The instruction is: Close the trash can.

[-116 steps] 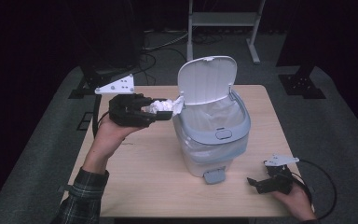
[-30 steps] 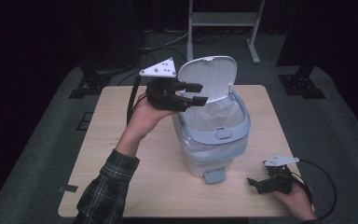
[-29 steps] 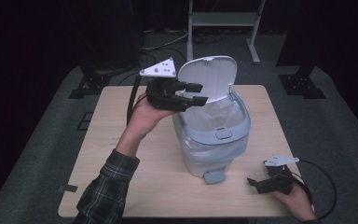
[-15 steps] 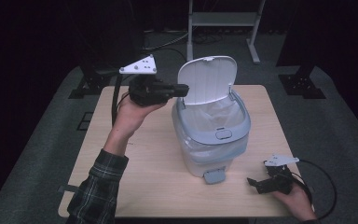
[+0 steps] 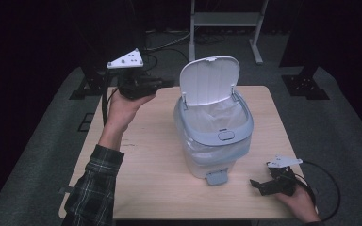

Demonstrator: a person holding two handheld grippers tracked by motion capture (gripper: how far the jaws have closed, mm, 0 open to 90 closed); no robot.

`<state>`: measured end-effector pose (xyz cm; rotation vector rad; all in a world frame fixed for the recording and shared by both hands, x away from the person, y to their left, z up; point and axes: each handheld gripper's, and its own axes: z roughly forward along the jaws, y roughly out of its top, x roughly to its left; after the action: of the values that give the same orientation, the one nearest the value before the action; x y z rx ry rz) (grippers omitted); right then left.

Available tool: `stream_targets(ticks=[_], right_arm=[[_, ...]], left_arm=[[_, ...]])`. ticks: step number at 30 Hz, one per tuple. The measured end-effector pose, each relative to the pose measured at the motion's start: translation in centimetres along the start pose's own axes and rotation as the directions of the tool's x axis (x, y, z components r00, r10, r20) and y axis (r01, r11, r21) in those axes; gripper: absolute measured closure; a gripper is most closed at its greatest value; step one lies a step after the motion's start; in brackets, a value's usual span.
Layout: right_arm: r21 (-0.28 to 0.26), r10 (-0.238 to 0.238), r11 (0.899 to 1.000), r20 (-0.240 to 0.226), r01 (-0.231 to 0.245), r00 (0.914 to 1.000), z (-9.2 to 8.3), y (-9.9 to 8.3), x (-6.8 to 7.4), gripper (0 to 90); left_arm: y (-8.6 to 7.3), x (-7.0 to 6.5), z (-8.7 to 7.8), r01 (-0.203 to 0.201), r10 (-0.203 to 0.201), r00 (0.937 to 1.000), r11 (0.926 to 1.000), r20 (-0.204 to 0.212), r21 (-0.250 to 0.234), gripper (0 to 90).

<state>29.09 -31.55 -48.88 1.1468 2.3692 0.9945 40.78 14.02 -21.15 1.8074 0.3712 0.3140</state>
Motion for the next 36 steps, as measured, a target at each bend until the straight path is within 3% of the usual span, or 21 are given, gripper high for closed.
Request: stream_targets(ticks=[6,15,29,36], right_arm=[[0.000,0.000,1.000,0.000,0.000,1.0000,0.0,0.0,0.0,0.0],[0.000,0.000,1.000,0.000,0.000,1.0000,0.0,0.0,0.0,0.0],[0.000,0.000,1.000,0.000,0.000,1.0000,0.0,0.0,0.0,0.0],[0.000,0.000,1.000,-0.001,0.000,1.0000,0.0,0.0,0.0,0.0]], left_arm=[[0.0,1.8,0.5,0.013,-0.013,0.9994,0.9999,-0.033,-0.003,90.0],[-0.1,3.3,2.4,0.030,-0.030,0.9993,0.9995,-0.022,-0.010,90.0],[1.1,2.1,5.1,0.002,-0.002,0.9999,1.0000,0.013,-0.007,90.0],[1.1,1.4,5.0,0.000,0.001,0.9974,0.9999,0.072,-0.016,90.0]])
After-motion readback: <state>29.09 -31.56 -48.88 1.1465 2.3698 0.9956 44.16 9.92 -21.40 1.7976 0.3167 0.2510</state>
